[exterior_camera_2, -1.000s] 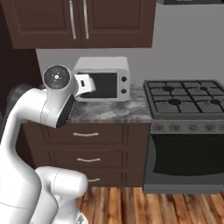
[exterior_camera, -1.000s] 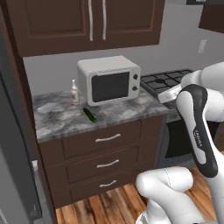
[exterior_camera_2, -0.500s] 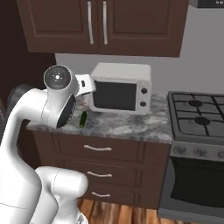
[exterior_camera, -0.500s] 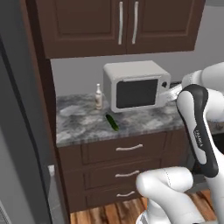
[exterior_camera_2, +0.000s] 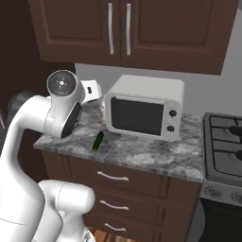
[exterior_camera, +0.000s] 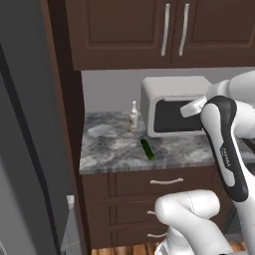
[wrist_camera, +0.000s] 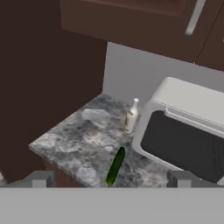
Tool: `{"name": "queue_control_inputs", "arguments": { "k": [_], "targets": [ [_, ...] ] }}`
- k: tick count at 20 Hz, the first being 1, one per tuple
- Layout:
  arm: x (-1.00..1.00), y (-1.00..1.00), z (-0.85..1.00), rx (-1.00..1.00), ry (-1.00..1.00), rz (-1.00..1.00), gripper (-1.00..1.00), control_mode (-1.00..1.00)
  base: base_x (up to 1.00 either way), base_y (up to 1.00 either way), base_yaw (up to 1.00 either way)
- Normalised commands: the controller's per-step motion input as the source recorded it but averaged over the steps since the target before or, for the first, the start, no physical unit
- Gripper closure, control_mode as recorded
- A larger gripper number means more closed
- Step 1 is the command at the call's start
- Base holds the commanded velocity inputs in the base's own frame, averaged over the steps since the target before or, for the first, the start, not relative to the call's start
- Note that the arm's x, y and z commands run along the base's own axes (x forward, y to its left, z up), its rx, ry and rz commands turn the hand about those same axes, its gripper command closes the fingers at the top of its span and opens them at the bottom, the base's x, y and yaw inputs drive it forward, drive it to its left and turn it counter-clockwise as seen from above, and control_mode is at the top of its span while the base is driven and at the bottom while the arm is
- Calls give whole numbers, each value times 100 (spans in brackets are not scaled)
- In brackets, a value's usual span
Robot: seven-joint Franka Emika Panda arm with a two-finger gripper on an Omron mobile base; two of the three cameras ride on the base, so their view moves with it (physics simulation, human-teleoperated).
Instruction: Place the liquors on the top shelf of the fridge to keep them out of children's reach, and place the cucumber on lower shelves for easy access.
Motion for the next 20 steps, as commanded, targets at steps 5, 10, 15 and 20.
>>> {"name": "queue_control_inputs", "arguments": {
  "k": [5, 10, 15, 20],
  "targets": [
    [0, 0, 0, 0, 0, 0, -100, 100, 49, 0, 21],
    [0, 0, 0, 0, 0, 0, -100, 100, 36, 0, 16],
    [0, 0, 0, 0, 0, 0, -100, 100, 15, 0, 4],
    [18, 0, -39, 0, 0, 0, -100, -100, 0, 0, 0]
  ]
}}
